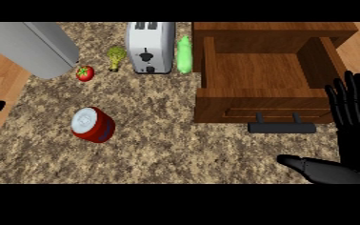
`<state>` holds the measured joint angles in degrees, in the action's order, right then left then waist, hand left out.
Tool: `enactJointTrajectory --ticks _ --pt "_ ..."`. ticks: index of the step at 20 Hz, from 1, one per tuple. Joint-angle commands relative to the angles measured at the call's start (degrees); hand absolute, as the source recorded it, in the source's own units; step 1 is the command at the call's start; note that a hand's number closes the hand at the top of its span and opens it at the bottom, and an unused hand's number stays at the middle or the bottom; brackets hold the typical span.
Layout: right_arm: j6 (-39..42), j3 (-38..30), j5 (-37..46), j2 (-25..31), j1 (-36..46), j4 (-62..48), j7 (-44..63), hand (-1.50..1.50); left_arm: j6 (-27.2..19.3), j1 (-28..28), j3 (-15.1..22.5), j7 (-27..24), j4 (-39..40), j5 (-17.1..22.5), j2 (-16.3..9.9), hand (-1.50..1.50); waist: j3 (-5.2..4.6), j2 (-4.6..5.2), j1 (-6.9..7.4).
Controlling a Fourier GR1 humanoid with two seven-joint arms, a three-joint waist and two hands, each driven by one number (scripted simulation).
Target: Pick up the can, place it into the drawer and close the drawer
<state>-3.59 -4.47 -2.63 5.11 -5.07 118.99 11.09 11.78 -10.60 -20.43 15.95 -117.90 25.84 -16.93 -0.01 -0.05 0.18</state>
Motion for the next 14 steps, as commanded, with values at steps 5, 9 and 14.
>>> enactJointTrajectory --ticks 5,9,14 --pt "2.20 -3.00 -1.46 0.68 0.36 -1.33 -0.85 -1.50 2.66 4.50 -0.99 1.41 4.96 -1.03 0.75 -1.50 0.01 0.03 -0.20" --pt "1.89 -3.86 -1.47 0.79 1.15 -0.64 -0.09 -1.50 1.41 3.60 4.92 -1.36 6.25 -8.94 5.59 -1.50 0.01 0.03 -0.21" --pt "4.27 -5.55 -3.00 1.18 -1.19 -0.10 -1.62 -1.50 1.16 1.76 4.25 -0.35 6.57 -10.37 6.38 -1.50 0.01 0.01 -0.15"
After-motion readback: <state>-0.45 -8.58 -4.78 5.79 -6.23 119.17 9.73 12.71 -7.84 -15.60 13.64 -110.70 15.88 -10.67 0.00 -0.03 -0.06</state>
